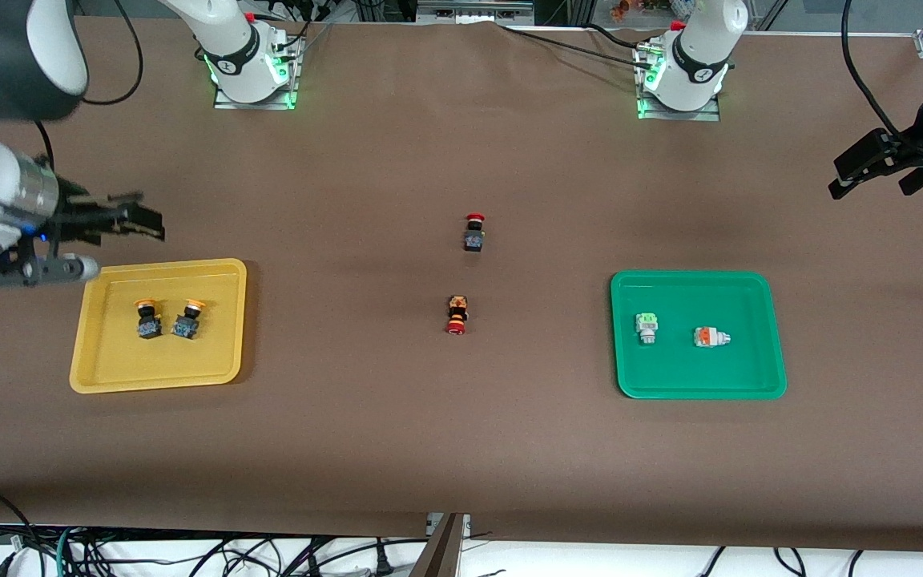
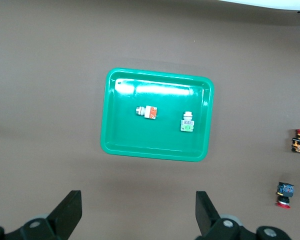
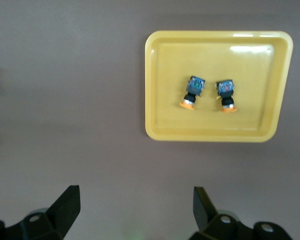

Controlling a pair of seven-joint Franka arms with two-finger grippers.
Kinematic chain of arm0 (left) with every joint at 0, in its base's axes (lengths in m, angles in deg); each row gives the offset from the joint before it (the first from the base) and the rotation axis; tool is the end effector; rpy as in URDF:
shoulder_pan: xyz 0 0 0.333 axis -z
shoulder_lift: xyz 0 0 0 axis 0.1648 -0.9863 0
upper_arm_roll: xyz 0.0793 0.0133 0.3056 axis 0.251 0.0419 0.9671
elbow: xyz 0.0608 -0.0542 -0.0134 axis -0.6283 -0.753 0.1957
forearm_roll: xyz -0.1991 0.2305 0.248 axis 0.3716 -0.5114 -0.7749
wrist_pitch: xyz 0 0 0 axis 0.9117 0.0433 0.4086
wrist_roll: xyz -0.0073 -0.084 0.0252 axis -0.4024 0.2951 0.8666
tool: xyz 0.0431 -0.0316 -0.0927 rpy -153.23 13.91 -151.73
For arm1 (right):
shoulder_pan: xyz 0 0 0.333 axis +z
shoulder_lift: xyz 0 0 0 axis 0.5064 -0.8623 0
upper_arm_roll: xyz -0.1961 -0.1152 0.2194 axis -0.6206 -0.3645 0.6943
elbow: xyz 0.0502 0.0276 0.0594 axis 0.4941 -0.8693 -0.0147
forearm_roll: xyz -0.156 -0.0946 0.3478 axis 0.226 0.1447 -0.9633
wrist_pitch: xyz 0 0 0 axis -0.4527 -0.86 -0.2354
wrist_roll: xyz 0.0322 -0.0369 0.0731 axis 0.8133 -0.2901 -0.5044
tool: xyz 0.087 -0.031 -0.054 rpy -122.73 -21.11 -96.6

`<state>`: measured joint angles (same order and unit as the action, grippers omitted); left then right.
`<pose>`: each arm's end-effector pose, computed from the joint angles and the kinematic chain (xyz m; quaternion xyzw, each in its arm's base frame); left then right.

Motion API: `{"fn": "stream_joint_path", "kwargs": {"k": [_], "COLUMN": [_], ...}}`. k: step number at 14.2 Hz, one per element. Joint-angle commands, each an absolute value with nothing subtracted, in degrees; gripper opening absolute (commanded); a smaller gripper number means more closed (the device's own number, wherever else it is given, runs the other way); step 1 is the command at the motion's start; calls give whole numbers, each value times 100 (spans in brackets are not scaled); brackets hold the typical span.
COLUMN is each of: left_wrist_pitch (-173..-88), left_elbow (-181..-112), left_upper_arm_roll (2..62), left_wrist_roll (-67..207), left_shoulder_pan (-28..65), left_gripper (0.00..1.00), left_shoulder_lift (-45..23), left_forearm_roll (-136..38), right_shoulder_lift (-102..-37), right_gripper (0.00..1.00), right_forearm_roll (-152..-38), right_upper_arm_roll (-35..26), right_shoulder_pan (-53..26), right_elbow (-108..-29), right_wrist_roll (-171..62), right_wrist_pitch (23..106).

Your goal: Place green and yellow buttons in trays

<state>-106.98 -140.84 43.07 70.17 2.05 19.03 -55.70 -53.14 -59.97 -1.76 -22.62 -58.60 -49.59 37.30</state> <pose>0.5372 -0.0051 0.6415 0.9975 0.0577 0.0351 0.0199 0.5817 0.0547 0.5592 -0.9967 -0.0423 0.0681 0.0096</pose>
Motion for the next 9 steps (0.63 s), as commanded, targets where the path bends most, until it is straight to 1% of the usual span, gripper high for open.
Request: {"fn": "stream_joint_path", "kwargs": {"k": [1,4,5,9], "left_wrist_pitch": [-10581,-10572,-10572,-10572], "left_elbow": [-13884,-13884,-13884,-13884], "left_upper_arm_roll": [4280,4280,4280,4280], "left_wrist_roll": [6973,6973,6973,6973], "left_shoulder_pan": [175,175,175,175], "left_gripper": [100,100,100,100], "left_shoulder_lift": [1826,1826,1826,1817], "left_forearm_roll": [-5452,-5452,-5452,-5461], "right_shoulder_lift": [-4508,-4558,-4707,-4743], "right_gripper": [100,100,100,100], "right_forearm_roll": [-5888,-5599,-5572,-5571], "right_upper_arm_roll": [55,-23,-128,-129], "right_shoulder_pan": [-2586,-2586,-2568,-2559], "right_elbow": [-6340,-6042,-5892,-5829], "right_wrist_roll": [-4944,-5014,-5023,-5015], "right_wrist_pitch": [3704,3686,3642,3510]}}
